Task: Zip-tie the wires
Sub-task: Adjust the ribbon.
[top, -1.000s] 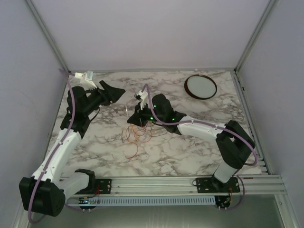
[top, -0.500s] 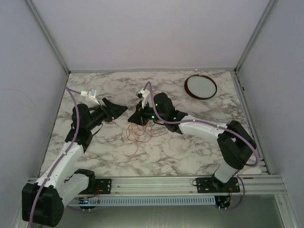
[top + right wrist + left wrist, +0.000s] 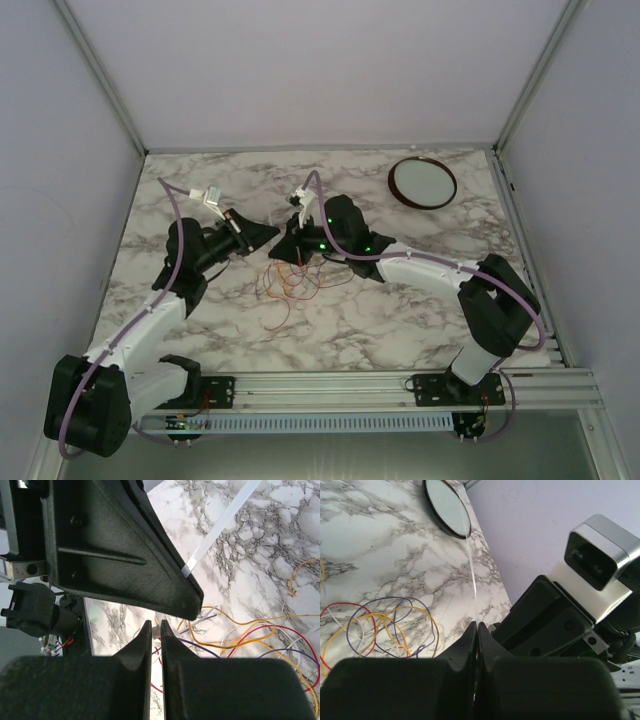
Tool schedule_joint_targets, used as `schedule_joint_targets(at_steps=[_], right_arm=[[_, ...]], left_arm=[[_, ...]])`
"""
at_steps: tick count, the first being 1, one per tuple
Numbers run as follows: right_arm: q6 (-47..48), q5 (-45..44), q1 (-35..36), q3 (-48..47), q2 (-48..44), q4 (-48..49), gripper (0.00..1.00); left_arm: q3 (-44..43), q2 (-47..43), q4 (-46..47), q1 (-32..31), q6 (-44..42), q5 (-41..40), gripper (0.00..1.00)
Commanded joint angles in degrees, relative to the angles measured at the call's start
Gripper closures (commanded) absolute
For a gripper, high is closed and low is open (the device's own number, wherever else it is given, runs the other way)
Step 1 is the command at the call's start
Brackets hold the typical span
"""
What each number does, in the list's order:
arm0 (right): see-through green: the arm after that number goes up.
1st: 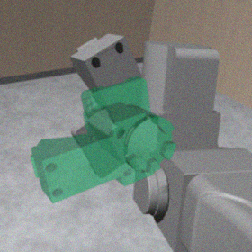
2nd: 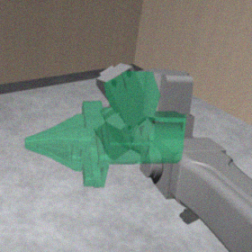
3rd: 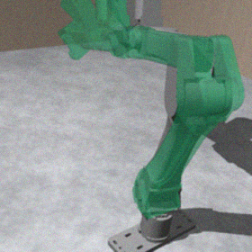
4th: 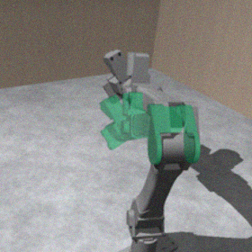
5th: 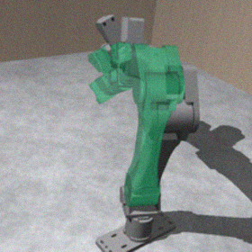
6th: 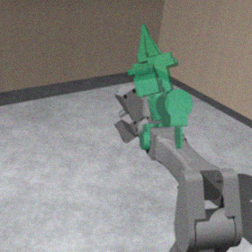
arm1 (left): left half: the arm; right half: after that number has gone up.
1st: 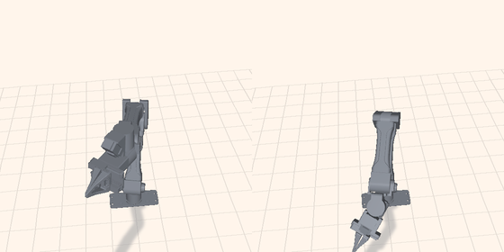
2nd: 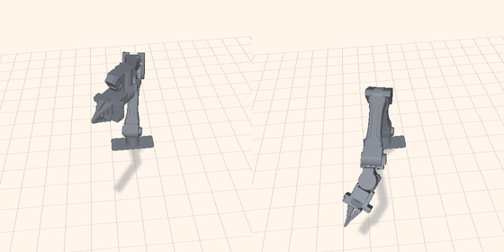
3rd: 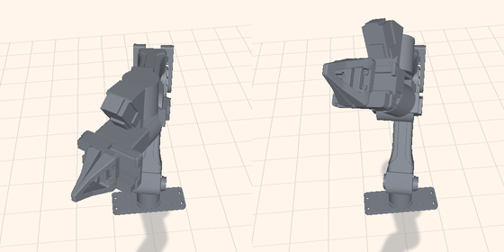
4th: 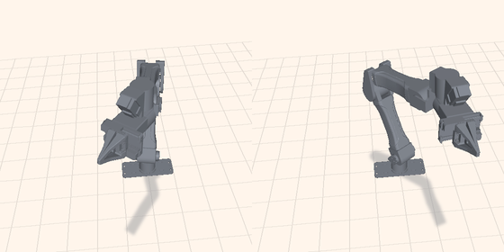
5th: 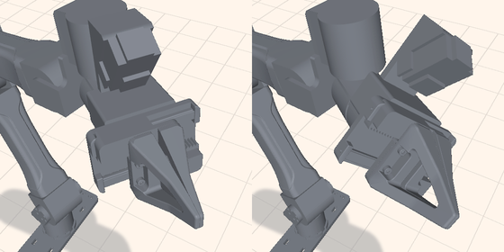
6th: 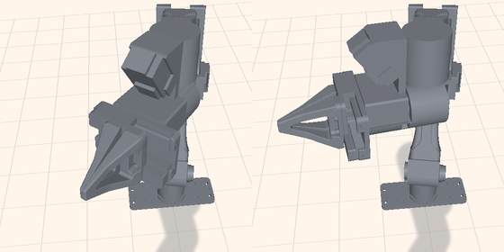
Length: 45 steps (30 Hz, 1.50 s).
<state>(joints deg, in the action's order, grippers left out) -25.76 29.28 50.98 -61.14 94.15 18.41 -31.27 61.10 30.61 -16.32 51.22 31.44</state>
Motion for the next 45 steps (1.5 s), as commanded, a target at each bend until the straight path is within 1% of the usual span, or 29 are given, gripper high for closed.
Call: schedule_joint_targets(at_steps=[1,5,7,10,15,18,25,29,36,40,41,42,44,45], right_arm=[[-0.6,-0.4,0.2,-0.4,-2.4,2.0,1.00],[-0.2,-0.2,0.3,0.4,-2.5,0.8,1.00],[0.3,-0.7,0.5,1.0,-2.5,-0.1,1.00],[1.3,-1.6,1.1,1.7,-2.4,-1.6,1.00],[2.8,-3.3,3.0,2.5,-1.3,-4.6,1.00],[2.9,-3.7,3.9,3.3,-0.9,-4.8,1.00],[3.3,-4.3,5.2,4.3,0.2,-5.6,1.00],[4.2,-5.2,5.9,4.3,0.6,-7.1,1.00],[4.8,-6.4,5.9,3.6,0.4,-8.5,1.00],[4.7,-5.1,5.4,1.0,0.8,-8.3,0.99],[4.7,-4.2,5.3,0.0,0.8,-8.2,0.96],[4.8,-3.6,5.0,-1.0,1.0,-8.1,0.90],[5.2,-2.1,4.4,-2.7,0.8,-8.2,0.73],[5.4,-1.8,4.0,-3.3,0.4,-8.2,0.67]], left_arm=[[-3.2,-0.6,-1.9,-0.3,-3.8,-0.9,1.00],[-7.9,-0.1,-8.5,-0.2,-7.8,-3.2,1.00],[-10.4,0.8,-9.8,0.0,-8.8,-3.8,1.00],[-14.6,3.1,-10.5,0.7,-9.0,-3.5,1.00],[-23.1,8.5,-11.4,1.1,-9.5,-0.2,1.00],[-25.9,10.2,-10.8,1.0,-9.5,0.0,1.00],[-31.5,13.3,-13.5,1.4,-11.7,-0.8,1.00],[-35.4,16.2,-14.4,2.1,-12.5,0.2,1.00],[-36.4,18.3,-14.3,2.6,-13.0,0.7,1.00],[-33.8,17.3,-14.1,2.8,-13.2,0.8,1.00],[-32.7,16.5,-13.8,2.8,-13.2,0.7,1.00],[-31.5,15.6,-13.5,2.9,-13.2,0.5,1.00],[-29.4,13.4,-14.0,3.0,-13.4,-0.3,1.00],[-28.7,12.2,-14.9,3.1,-14.0,-0.8,1.00]])
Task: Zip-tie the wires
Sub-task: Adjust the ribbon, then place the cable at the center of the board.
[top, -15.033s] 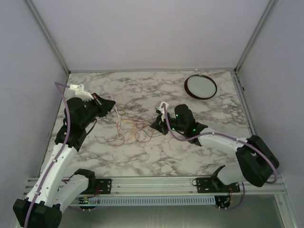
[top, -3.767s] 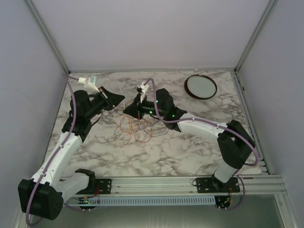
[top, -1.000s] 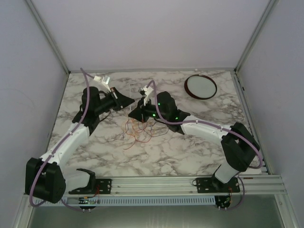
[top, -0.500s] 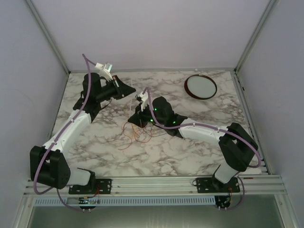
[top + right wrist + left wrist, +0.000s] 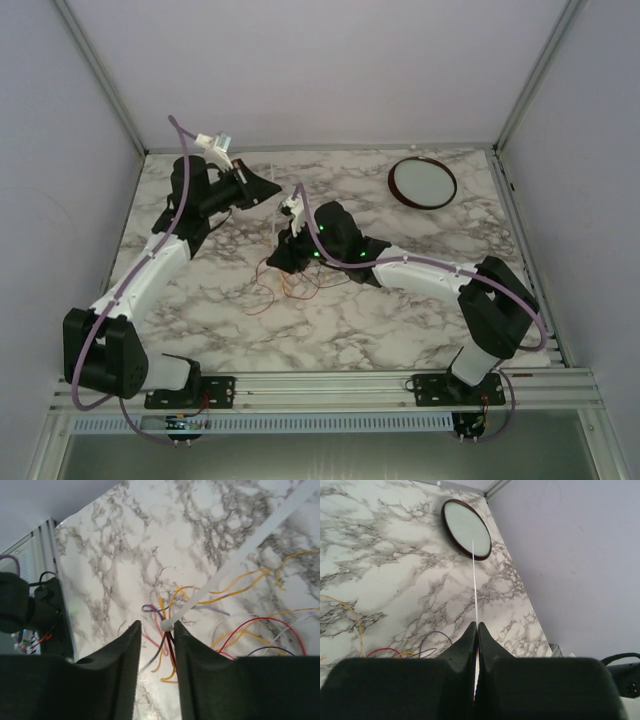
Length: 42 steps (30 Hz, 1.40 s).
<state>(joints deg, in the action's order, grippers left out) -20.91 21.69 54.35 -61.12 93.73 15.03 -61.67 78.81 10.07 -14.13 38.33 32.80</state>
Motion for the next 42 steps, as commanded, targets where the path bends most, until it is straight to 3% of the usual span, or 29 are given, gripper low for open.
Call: schedule_joint_targets(at_steps=[1,6,11,18,24,27,30,33,38,42], right_arm=[[0.9,5.9,0.1,-3.6,0.3,-4.8,0.63],[3.6,4.7,-4.7,-2.4,-4.4,-4.9,0.51],[8.3,1.4,-8.5,1.1,-10.0,-2.8,0.38],[17.0,1.4,-9.7,15.6,-15.9,18.1,0.18],[16.7,2.2,-10.7,19.0,-16.1,20.2,0.15],[19.0,7.6,-10.4,26.3,-15.7,34.8,0.06],[18.6,10.2,-9.6,33.3,-10.2,60.5,0.01],[17.3,14.1,-9.1,30.4,-0.2,71.9,0.01],[14.7,15.8,-8.1,24.6,12.5,82.0,0.01],[19.5,15.8,-5.7,18.8,18.1,74.3,0.01]], left_arm=[[2.1,-6.9,3.6,1.3,-1.7,-2.8,1.00],[1.8,-12.6,-6.7,5.8,-6.3,-6.8,1.00],[-0.3,-14.9,-12.2,11.9,-8.2,-4.8,1.00],[-7.1,-15.9,-20.9,13.4,-12.5,-8.8,1.00],[-13.3,-14.7,-26.6,14.1,-14.4,-11.1,1.00],[-15.4,-14.6,-27.6,14.1,-14.1,-11.0,1.00],[-15.5,-14.9,-26.3,14.1,-12.1,-9.4,1.00],[-14.3,-15.7,-24.6,14.1,-10.5,-8.6,1.00],[-13.8,-16.2,-23.9,14.1,-9.7,-7.9,1.00],[-13.5,-16.1,-22.5,14.1,-8.7,-6.3,1.00]])
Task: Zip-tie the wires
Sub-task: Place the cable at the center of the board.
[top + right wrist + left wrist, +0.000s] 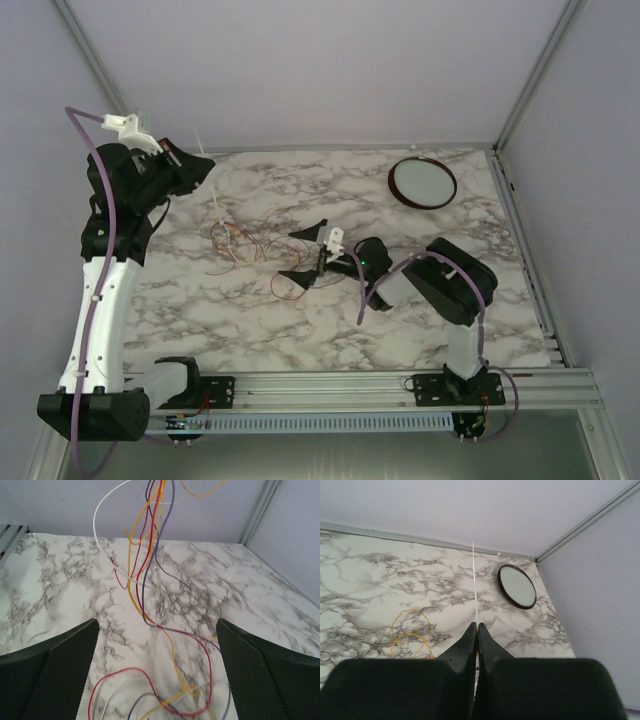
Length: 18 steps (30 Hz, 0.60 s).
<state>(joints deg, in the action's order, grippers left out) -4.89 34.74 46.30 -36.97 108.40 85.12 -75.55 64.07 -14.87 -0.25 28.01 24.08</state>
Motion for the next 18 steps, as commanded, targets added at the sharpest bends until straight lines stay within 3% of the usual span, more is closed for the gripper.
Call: schedule_joint_targets(at_steps=[1,12,18], right_arm=[[3.9,3.1,3.0,-6.9,5.0,2.7,0.01],[5.5,7.7,5.4,-27.4,19.4,-14.0,0.01],[3.7,11.2,5.8,-33.0,22.8,-20.8,0.01]], left_arm=[[0.6,-1.3,2.9,0.3,2.0,3.0,1.00],[1.0,-2.5,6.4,0.2,4.5,5.5,1.00],[-0.1,-2.0,6.6,0.3,4.7,5.9,1.00]])
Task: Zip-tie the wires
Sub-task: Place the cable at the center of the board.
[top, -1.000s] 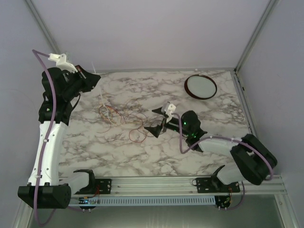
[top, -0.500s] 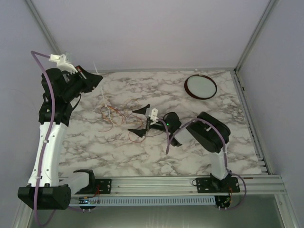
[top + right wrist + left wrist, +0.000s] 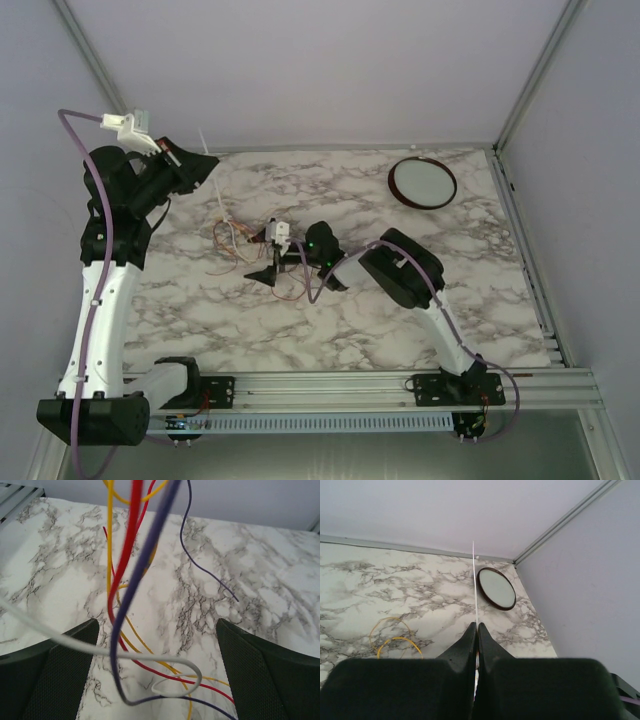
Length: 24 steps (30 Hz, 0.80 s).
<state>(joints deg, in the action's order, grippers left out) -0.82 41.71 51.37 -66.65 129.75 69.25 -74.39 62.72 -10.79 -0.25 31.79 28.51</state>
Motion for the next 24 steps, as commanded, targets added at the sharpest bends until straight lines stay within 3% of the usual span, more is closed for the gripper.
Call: schedule_joint_targets(at_steps=[1,6,10,14,17,20,24], right_arm=[[-0.3,4.1,0.7,-4.1,1.8,-6.5,0.02],[-0.3,3.4,0.5,-4.7,1.9,-11.2,0.22],[-1.5,2.0,-0.7,-2.1,-1.0,-14.2,0.64],[-1.8,-2.3,-3.1,3.3,-8.5,-21.4,0.90],[-1.5,-6.4,-4.8,4.4,-15.7,-33.7,0.96],[1.0,-9.3,-5.7,0.8,-19.3,-53.6,1.00],[1.8,-12.5,-6.0,-4.3,-21.3,-69.8,1.00]], left_arm=[[-1.5,-0.5,2.7,0.2,1.0,1.4,1.00],[-3.4,-0.1,2.4,0.3,0.5,0.9,1.00],[-5.5,-0.1,-0.9,0.3,-2.0,-1.3,1.00],[-6.0,-0.3,-5.3,0.5,-5.6,-4.7,1.00],[-4.4,-0.7,-8.0,0.6,-8.0,-7.6,1.00],[-0.2,-1.4,-8.3,0.6,-8.8,-8.9,1.00],[7.1,-2.6,-7.3,0.6,-9.2,-9.8,1.00]])
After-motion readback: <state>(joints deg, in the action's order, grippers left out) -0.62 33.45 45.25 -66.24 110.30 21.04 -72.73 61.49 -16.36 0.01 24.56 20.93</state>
